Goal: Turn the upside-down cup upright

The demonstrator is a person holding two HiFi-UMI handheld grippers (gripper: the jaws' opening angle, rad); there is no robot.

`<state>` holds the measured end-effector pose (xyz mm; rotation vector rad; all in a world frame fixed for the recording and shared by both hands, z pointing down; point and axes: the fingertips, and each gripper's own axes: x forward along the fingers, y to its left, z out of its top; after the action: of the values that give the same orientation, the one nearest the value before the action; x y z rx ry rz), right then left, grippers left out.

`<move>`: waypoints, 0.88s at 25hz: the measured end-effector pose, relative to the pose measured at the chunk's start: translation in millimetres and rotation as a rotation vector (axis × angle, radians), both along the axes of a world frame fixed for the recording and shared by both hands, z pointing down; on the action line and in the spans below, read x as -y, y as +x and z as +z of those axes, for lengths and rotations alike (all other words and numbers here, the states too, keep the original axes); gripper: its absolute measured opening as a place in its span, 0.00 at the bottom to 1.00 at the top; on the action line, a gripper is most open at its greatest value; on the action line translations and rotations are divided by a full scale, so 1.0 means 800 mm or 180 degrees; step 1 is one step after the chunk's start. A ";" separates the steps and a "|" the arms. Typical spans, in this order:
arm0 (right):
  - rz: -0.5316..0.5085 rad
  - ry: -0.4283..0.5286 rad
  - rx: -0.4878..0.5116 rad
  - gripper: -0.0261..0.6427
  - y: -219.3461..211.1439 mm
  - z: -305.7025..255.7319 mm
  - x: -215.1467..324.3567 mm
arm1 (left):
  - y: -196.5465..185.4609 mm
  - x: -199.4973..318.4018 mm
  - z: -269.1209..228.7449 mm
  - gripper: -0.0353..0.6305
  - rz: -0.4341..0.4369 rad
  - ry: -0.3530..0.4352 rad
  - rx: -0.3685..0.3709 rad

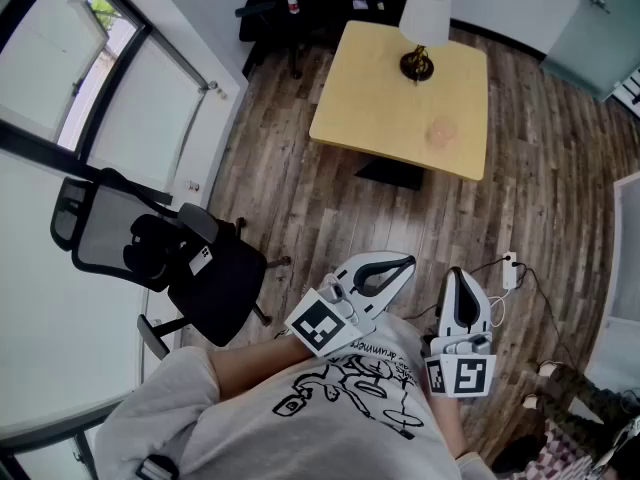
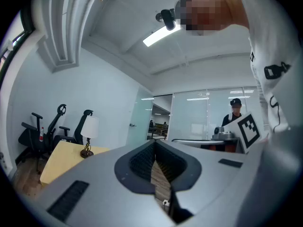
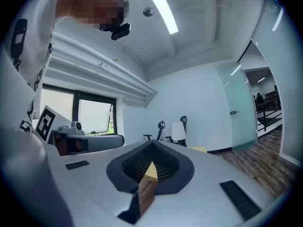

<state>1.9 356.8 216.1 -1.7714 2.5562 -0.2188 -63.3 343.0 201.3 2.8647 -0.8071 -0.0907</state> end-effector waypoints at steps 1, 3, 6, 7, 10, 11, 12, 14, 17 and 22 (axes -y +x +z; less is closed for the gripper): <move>-0.0006 -0.0005 0.0001 0.07 0.001 0.001 0.001 | 0.002 0.001 0.000 0.07 0.0001 -0.0003 0.0003; -0.0021 -0.0015 -0.0001 0.07 0.002 0.003 0.002 | 0.004 0.002 0.001 0.07 0.0000 -0.0005 0.0009; -0.0056 -0.0024 -0.0005 0.07 0.001 0.005 0.004 | 0.004 0.005 0.002 0.07 -0.0021 -0.0004 0.0010; -0.0069 -0.0025 -0.0004 0.07 0.002 0.006 0.005 | 0.005 0.005 0.003 0.07 -0.0029 0.0001 0.0015; -0.0105 -0.0023 0.0007 0.07 0.006 0.007 0.006 | 0.010 0.004 0.004 0.07 -0.0051 0.0003 0.0039; -0.0119 -0.0019 0.0011 0.07 0.008 0.007 0.006 | 0.012 0.005 0.004 0.07 -0.0065 -0.0006 0.0042; -0.0134 -0.0015 0.0015 0.07 0.009 0.007 0.007 | 0.013 0.005 0.004 0.07 -0.0081 -0.0017 0.0044; -0.0161 -0.0018 0.0020 0.07 0.012 0.006 0.007 | 0.016 0.005 0.004 0.07 -0.0112 -0.0028 0.0054; -0.0219 -0.0022 0.0042 0.07 0.015 0.008 0.001 | 0.019 0.001 0.004 0.07 -0.0151 -0.0027 0.0072; -0.0293 0.0022 0.0015 0.07 0.027 0.009 -0.012 | 0.034 -0.012 0.011 0.07 -0.0194 -0.0044 0.0098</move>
<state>23.3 366.7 223.7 -1.6505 2.6345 -0.2156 -36.0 352.5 210.4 2.8356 -0.8973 -0.0483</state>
